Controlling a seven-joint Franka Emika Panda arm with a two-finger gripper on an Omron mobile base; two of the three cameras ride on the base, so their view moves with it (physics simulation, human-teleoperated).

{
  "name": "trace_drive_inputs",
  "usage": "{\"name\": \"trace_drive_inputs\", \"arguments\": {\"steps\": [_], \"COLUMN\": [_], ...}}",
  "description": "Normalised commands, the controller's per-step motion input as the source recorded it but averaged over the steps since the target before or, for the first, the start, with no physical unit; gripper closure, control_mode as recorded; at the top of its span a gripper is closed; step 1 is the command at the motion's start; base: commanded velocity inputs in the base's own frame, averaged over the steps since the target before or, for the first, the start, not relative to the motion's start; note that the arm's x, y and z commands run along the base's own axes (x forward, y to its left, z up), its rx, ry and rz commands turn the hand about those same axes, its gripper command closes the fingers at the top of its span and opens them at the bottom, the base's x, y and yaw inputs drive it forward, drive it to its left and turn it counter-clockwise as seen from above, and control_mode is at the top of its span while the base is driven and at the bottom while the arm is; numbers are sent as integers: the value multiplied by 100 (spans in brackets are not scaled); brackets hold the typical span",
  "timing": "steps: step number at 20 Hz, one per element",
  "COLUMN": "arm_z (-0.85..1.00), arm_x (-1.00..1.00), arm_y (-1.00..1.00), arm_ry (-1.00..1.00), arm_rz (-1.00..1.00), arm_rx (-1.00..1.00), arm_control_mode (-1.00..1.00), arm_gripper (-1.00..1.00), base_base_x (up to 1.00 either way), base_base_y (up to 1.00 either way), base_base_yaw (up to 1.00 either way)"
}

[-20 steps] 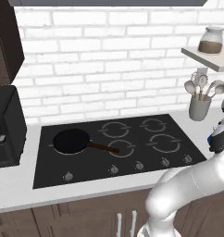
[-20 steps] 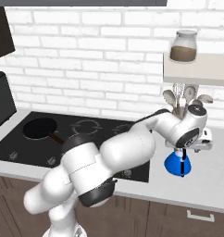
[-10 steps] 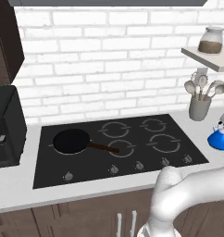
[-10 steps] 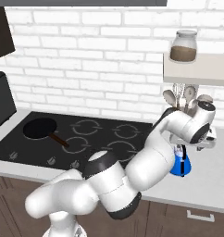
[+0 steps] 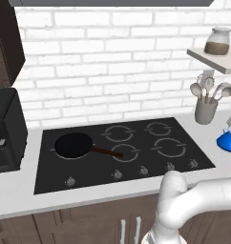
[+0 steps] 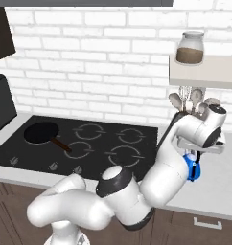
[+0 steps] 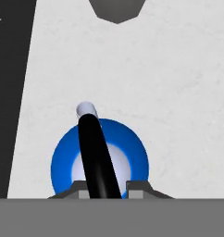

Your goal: Pick the kettle from the counter and place it on a stove burner. Then turn the burner on.

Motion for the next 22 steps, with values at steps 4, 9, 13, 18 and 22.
{"name": "trace_drive_inputs", "arguments": {"steps": [4, 9, 13, 18, 22], "arm_z": [10, 11, 18, 37, 44], "arm_x": [-13, -23, -18, -2, 0], "arm_y": [47, 98, 100, 100, 100], "arm_ry": [-10, -26, -35, -29, -2], "arm_rz": [0, -1, -9, -14, -9], "arm_rx": [0, -1, -2, -10, -26], "arm_control_mode": [-100, -100, -100, -100, -100], "arm_gripper": [100, 100, 100, 100, 100], "base_base_x": [0, 0, 0, 0, 0], "base_base_y": [0, 0, 0, 0, 0], "base_base_yaw": [0, 0, 0, 0, 0]}}
